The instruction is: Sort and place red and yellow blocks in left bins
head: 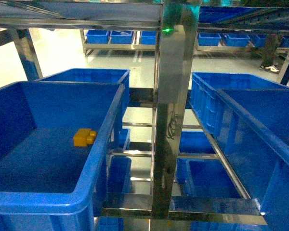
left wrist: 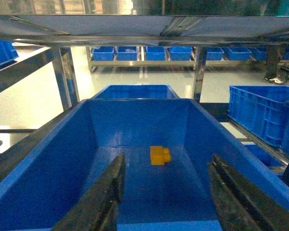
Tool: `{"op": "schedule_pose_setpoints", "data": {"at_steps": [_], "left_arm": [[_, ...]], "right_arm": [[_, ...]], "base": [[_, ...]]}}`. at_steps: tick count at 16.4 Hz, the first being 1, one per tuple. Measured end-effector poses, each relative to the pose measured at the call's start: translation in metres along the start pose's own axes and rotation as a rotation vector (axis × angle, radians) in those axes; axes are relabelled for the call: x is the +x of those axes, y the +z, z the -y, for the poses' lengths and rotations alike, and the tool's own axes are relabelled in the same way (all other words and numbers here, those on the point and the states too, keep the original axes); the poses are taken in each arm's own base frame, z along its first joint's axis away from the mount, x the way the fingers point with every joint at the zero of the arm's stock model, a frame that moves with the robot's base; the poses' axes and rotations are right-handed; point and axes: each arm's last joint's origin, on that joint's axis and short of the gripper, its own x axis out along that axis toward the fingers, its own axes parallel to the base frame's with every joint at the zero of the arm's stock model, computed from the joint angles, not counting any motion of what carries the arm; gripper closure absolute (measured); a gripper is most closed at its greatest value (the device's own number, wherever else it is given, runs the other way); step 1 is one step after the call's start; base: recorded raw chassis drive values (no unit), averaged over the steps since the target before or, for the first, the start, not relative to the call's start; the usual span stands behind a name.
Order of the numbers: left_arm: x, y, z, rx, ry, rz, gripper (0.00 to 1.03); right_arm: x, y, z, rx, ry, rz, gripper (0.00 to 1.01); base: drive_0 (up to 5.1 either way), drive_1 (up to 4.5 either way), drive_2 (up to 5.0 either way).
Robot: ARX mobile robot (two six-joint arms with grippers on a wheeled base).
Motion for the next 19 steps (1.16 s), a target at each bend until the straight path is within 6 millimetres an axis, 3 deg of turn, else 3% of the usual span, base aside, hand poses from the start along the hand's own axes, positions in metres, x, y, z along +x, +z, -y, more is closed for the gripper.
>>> {"op": "schedule_pose_setpoints", "data": {"at_steps": [4, 19], "left_arm": [[0.0, 0.0, 0.0, 0.001, 0.0, 0.0, 0.03], [0.0, 0.0, 0.0, 0.0, 0.0, 0.0, 0.05]], "right_arm": [[0.0, 0.0, 0.0, 0.0, 0.0, 0.0, 0.03], [0.0, 0.0, 0.0, 0.0, 0.0, 0.0, 0.03]], "base": [[0.0, 0.0, 0.0], [0.0, 0.0, 0.0]]}}
